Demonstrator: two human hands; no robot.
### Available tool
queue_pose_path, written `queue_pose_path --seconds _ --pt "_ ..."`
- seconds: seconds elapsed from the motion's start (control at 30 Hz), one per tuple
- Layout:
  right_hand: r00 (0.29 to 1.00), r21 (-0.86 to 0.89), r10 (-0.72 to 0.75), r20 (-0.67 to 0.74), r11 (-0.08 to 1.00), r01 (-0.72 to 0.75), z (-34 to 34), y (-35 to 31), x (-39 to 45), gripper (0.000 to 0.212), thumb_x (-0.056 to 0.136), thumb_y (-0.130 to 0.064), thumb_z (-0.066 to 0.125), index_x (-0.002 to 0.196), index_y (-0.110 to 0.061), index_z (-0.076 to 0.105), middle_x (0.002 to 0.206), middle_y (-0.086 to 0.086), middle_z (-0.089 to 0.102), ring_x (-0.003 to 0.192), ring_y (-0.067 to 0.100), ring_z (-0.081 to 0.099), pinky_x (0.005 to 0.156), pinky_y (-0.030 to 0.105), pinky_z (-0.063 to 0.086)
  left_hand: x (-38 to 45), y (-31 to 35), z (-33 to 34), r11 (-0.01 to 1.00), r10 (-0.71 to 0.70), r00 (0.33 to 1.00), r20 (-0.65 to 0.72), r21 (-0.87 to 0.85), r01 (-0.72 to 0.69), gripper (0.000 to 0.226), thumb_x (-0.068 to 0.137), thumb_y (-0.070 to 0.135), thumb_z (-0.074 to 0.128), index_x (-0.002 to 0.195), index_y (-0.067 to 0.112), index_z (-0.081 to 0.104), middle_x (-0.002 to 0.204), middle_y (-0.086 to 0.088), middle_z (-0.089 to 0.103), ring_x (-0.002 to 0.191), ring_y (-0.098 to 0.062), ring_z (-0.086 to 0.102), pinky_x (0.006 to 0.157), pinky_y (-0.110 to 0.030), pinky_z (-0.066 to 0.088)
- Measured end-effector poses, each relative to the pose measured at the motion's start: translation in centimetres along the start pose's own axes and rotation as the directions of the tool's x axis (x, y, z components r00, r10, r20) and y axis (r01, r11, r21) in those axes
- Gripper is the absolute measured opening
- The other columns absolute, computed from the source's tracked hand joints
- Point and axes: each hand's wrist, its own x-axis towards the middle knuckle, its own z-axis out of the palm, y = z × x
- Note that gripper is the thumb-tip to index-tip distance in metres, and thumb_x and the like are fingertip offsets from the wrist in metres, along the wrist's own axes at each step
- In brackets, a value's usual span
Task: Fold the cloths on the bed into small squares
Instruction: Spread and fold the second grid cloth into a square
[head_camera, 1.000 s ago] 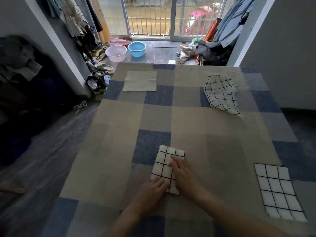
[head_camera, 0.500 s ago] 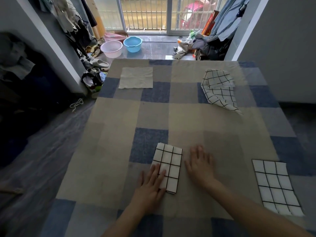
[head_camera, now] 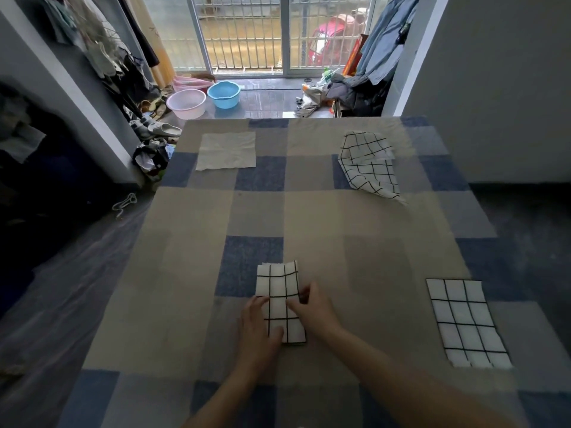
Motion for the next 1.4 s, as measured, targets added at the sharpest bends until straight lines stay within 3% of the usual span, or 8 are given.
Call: queue_pose_path --seconds 0.13,0.27,0.4,0.53,0.8,1.2,1.3,1.4 --pt "0.991 -0.021 -0.011 -0.131 1.000 0.008 -2.5 0.8 0.0 0.013 0.084 -0.016 0.066 0.088 -0.019 0.054 0.084 -0.003 0.060 0.078 0.013 0.055 0.058 0.018 0.037 -0.5 1.6 0.6 0.992 0.105 0.993 0.061 -0.076 -0.100 0.056 0.081 0.004 0.070 0.129 0.017 0.043 0.137 0.005 0.031 0.123 -0.001 0.030 0.106 -0.009 0.025" --pt "0.974 -0.030 0.029 -0.225 0.999 -0.036 -6.8 3.4 -0.4 0.012 0.083 -0.019 0.069 0.084 -0.022 0.057 0.083 -0.005 0.063 0.081 0.014 0.060 0.072 0.028 0.050 -0.5 2.8 2.1 0.974 0.222 0.956 0.194 -0.082 -0.209 0.052 0.085 0.008 0.066 0.127 0.025 0.040 0.143 0.013 0.020 0.128 0.000 0.031 0.099 -0.005 0.030" --pt "0.946 -0.063 0.052 -0.321 0.995 -0.076 -12.0 6.9 -1.6 0.011 0.085 -0.020 0.069 0.088 -0.020 0.059 0.083 -0.006 0.061 0.083 0.014 0.060 0.076 0.033 0.052 -0.2 4.2 3.2 0.963 0.172 0.949 0.264 0.158 -0.218 0.064 0.083 0.032 0.070 0.137 0.028 0.036 0.157 0.005 0.007 0.132 -0.018 0.040 0.101 -0.031 0.042" --pt "0.920 -0.152 0.031 -0.390 0.983 -0.098 -16.0 9.9 -3.0 0.011 0.084 -0.017 0.069 0.086 -0.017 0.058 0.080 -0.005 0.060 0.079 0.015 0.060 0.070 0.029 0.050 0.0 4.7 3.3 0.860 0.093 0.928 0.360 0.440 -0.257 0.074 0.082 0.049 0.065 0.143 0.032 0.027 0.160 -0.001 0.005 0.144 -0.028 0.019 0.112 -0.046 0.031" --pt "0.914 -0.160 0.018 -0.404 0.983 -0.090 -17.7 11.0 -2.9 0.017 0.081 -0.011 0.072 0.079 -0.016 0.056 0.072 -0.006 0.055 0.066 0.003 0.050 0.053 0.017 0.034 0.6 4.8 2.6 0.772 0.061 0.908 0.416 0.557 -0.306 0.080 0.078 0.059 0.066 0.144 0.035 0.027 0.160 -0.002 0.010 0.143 -0.028 0.019 0.107 -0.045 0.037" --pt "0.904 -0.163 0.062 -0.424 0.976 -0.143 -17.0 11.8 -2.1 0.016 0.085 -0.012 0.066 0.090 -0.016 0.052 0.090 0.005 0.062 0.076 0.016 0.056 0.063 0.029 0.043 0.3 4.8 3.2 0.761 0.035 0.894 0.446 0.569 -0.313 0.078 0.086 0.051 0.060 0.148 0.027 0.020 0.161 -0.008 0.006 0.145 -0.032 0.012 0.114 -0.041 0.029" --pt "0.868 -0.416 -0.084 -0.489 0.898 -0.147 -16.5 11.8 -2.5 0.024 0.086 -0.010 0.060 0.107 -0.012 0.049 0.107 0.007 0.052 0.091 0.022 0.052 0.064 0.030 0.044 0.3 4.7 3.4 0.766 0.027 0.891 0.454 0.563 -0.310 0.078 0.086 0.050 0.060 0.148 0.027 0.020 0.161 -0.007 0.004 0.146 -0.032 0.011 0.114 -0.041 0.029" --pt "0.876 -0.577 -0.321 -0.359 0.814 0.062 -15.3 11.5 -3.1 0.027 0.086 -0.011 0.057 0.112 -0.013 0.051 0.110 0.007 0.049 0.088 0.021 0.052 0.061 0.027 0.042 0.3 4.7 3.3 0.775 0.032 0.890 0.455 0.551 -0.310 0.077 0.085 0.049 0.062 0.147 0.027 0.022 0.161 -0.007 0.005 0.145 -0.031 0.013 0.112 -0.043 0.033"
